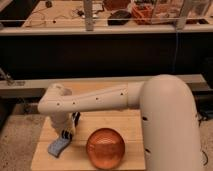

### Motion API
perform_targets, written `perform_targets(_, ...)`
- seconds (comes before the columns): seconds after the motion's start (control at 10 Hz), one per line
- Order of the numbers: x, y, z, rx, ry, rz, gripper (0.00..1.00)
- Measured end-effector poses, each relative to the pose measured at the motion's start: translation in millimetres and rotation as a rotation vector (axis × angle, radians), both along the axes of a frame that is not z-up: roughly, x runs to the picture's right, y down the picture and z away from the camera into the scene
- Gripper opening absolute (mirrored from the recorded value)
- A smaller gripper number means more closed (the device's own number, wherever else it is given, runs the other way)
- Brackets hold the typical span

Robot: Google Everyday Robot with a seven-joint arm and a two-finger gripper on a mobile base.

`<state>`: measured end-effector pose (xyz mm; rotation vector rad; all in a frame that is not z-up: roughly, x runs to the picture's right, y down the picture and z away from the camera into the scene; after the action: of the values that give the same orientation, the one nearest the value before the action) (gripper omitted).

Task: Place the eraser on the white sponge

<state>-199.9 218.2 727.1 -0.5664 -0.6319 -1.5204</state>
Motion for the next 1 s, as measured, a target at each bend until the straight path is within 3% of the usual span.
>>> perform_targets(1.0,-39,12,0.4,0.016,-0.04,-0.056,0.0)
